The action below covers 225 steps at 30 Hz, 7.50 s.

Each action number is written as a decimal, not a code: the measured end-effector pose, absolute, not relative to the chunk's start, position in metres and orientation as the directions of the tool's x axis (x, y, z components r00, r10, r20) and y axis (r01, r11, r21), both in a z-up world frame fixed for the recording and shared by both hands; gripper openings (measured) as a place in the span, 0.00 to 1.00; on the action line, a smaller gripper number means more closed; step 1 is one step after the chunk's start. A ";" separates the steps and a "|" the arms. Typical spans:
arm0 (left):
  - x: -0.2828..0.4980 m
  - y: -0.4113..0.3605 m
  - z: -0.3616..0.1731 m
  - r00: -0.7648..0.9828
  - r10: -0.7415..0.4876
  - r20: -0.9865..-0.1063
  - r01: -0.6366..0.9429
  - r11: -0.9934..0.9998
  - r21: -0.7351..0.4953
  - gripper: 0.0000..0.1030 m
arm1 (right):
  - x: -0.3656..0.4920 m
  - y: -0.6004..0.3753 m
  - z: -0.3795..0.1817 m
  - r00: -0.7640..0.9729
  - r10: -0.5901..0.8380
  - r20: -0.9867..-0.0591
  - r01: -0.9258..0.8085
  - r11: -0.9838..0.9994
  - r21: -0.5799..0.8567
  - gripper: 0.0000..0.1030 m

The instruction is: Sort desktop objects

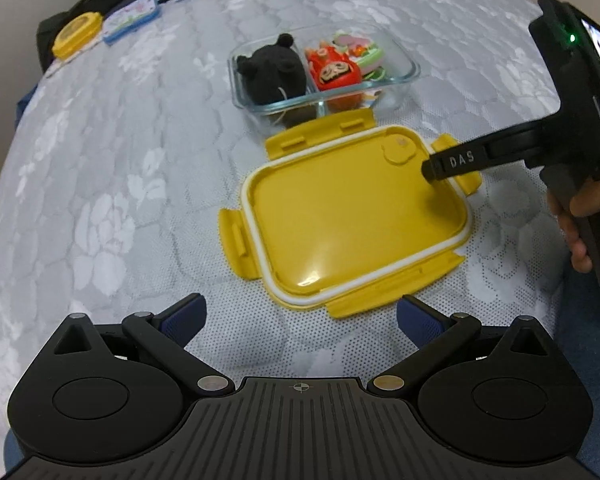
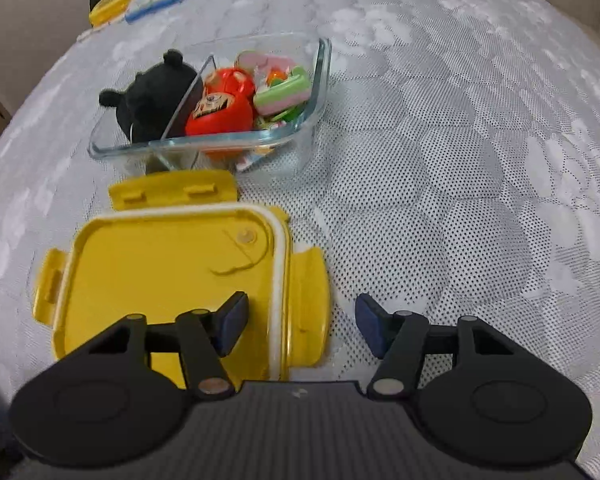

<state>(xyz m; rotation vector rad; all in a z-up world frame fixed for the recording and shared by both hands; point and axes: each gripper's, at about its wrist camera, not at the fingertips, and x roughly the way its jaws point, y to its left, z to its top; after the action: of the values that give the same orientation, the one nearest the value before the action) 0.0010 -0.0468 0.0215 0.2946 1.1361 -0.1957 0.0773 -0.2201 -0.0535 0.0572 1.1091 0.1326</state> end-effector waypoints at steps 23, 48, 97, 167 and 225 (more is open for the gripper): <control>-0.020 -0.103 0.024 0.511 0.122 -0.851 0.491 0.771 0.405 1.00 | 0.060 -0.266 -0.026 0.509 0.441 -0.739 0.008 0.856 0.516 0.11; -0.023 -0.163 -0.070 0.774 0.179 -0.608 0.523 0.361 0.772 1.00 | 0.048 -0.274 -0.018 0.519 0.568 -0.639 -0.042 0.763 0.645 0.11; 0.060 0.139 0.022 0.685 -0.233 -0.691 -0.290 0.783 -0.551 0.23 | 0.047 -0.279 -0.033 0.528 0.526 -0.667 0.111 0.736 0.668 0.61; 0.132 0.038 0.028 0.744 -0.476 -0.469 0.085 0.764 -0.640 0.41 | 0.114 -0.253 0.025 0.769 0.487 -0.414 -0.122 0.747 0.653 0.45; 0.202 0.043 -0.042 0.444 -0.501 -0.742 0.047 0.841 -0.540 0.88 | 0.153 -0.236 -0.032 0.810 0.189 -0.556 -0.048 0.965 0.257 0.48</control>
<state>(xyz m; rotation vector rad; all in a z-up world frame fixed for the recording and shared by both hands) 0.2019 0.0433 -0.0421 -0.4841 1.0646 -0.3567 0.1530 -0.2361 -0.0318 0.2369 0.6157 0.1281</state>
